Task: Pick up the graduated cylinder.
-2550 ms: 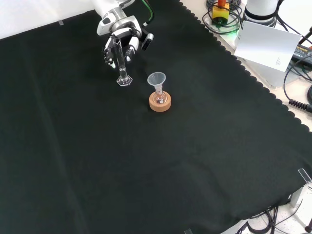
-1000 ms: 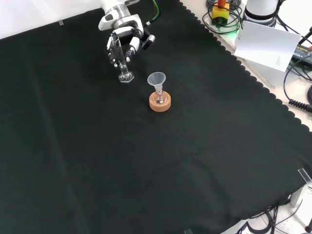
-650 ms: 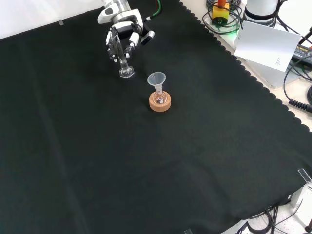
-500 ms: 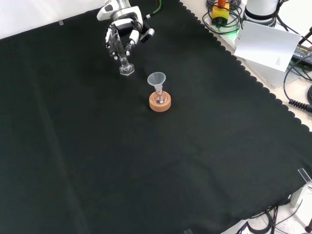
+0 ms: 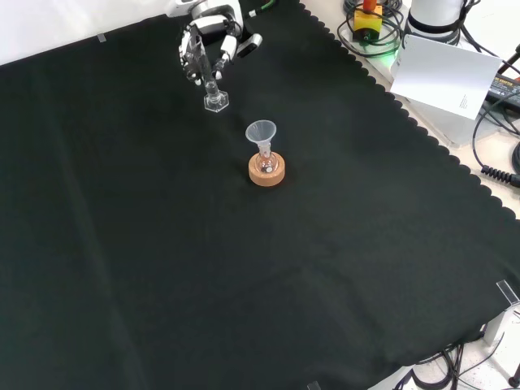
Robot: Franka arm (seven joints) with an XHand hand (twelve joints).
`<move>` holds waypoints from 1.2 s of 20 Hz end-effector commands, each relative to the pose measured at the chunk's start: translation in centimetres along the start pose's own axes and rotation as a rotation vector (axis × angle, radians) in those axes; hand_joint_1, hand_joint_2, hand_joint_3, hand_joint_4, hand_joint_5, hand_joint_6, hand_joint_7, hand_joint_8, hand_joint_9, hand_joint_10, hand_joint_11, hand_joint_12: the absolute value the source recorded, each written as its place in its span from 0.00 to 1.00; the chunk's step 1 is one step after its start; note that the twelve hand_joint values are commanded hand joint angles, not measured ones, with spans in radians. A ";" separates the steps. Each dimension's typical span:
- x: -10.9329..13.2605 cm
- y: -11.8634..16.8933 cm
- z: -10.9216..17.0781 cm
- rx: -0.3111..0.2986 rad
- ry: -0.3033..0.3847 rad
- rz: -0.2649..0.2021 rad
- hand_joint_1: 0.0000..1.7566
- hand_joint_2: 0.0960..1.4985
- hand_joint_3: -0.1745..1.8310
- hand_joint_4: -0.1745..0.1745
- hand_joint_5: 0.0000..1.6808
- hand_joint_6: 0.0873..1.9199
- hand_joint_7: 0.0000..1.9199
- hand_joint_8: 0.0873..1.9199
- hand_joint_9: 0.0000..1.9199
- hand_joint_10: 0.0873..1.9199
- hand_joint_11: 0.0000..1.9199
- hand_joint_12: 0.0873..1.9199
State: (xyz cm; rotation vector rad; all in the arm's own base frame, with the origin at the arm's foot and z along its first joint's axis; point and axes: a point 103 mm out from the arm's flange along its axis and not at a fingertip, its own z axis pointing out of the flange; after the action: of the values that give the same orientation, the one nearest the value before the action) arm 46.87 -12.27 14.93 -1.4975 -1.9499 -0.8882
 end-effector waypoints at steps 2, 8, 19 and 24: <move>3.0 -1.8 -1.1 0.035 -0.047 -0.013 0.74 0.65 0.08 0.00 0.74 0.26 0.67 0.24 0.85 0.00 0.66 0.36; 5.0 -3.4 -1.1 0.088 -0.085 -0.028 0.74 0.64 0.08 0.00 0.74 0.26 0.68 0.23 0.86 0.00 0.66 0.36; 8.0 -5.3 0.4 0.221 -0.234 -0.049 0.74 0.64 0.08 0.00 0.75 0.25 0.68 0.22 0.87 0.00 0.66 0.36; 8.6 -5.0 1.3 0.277 -0.310 -0.038 0.74 0.64 0.08 0.00 0.75 0.24 0.69 0.22 0.87 0.00 0.66 0.36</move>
State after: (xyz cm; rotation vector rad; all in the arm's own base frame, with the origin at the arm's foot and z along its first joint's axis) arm 40.03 -7.90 19.63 -1.4998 -2.1734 -0.5048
